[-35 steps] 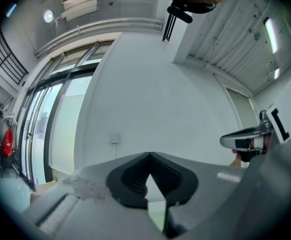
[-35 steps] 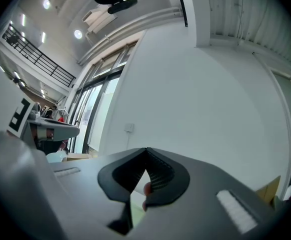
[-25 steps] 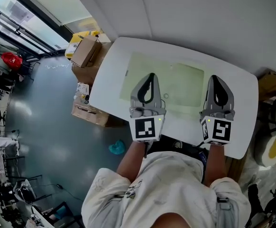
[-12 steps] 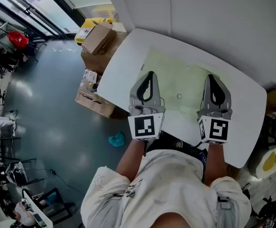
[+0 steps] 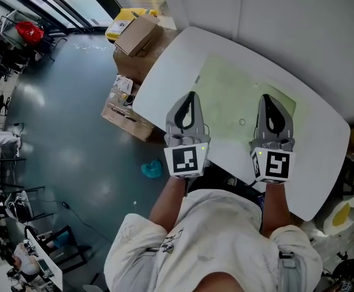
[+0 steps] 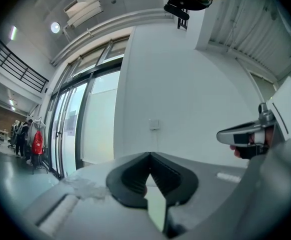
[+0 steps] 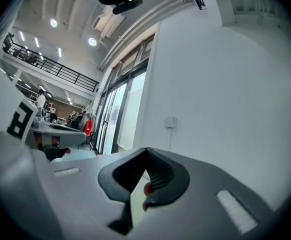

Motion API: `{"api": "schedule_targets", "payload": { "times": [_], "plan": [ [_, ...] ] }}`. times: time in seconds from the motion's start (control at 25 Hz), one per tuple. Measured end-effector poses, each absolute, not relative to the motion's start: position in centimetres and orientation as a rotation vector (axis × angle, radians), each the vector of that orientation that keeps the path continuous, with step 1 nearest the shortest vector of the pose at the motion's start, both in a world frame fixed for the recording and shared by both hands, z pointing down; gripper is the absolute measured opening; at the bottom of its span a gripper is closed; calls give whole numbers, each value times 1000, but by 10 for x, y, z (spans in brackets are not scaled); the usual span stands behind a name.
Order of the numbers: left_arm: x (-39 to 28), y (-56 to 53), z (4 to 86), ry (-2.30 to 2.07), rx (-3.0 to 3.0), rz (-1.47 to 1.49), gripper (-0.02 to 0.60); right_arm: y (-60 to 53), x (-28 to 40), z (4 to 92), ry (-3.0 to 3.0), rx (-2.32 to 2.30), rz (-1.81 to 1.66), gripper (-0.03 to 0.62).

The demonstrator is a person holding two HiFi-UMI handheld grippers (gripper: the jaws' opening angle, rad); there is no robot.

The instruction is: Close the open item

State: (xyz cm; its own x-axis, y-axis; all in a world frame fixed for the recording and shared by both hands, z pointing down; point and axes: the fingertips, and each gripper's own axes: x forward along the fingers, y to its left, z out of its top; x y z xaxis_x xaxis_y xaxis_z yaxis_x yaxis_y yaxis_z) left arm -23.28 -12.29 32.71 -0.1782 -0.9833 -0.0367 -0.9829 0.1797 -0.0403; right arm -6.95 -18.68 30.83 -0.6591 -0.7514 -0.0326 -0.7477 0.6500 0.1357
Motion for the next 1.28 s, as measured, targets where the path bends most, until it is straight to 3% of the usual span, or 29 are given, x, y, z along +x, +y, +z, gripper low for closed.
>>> {"api": "schedule_targets", "payload": {
  "times": [0.76, 1.28],
  "plan": [
    [-290, -126, 417, 2482, -2017, -124, 5, -194, -142, 361, -2816, 1143, -138, 2],
    [-310, -128, 489, 2564, -2124, -217, 84, -199, -172, 397, -2772, 1074, -86, 2]
  ]
}}
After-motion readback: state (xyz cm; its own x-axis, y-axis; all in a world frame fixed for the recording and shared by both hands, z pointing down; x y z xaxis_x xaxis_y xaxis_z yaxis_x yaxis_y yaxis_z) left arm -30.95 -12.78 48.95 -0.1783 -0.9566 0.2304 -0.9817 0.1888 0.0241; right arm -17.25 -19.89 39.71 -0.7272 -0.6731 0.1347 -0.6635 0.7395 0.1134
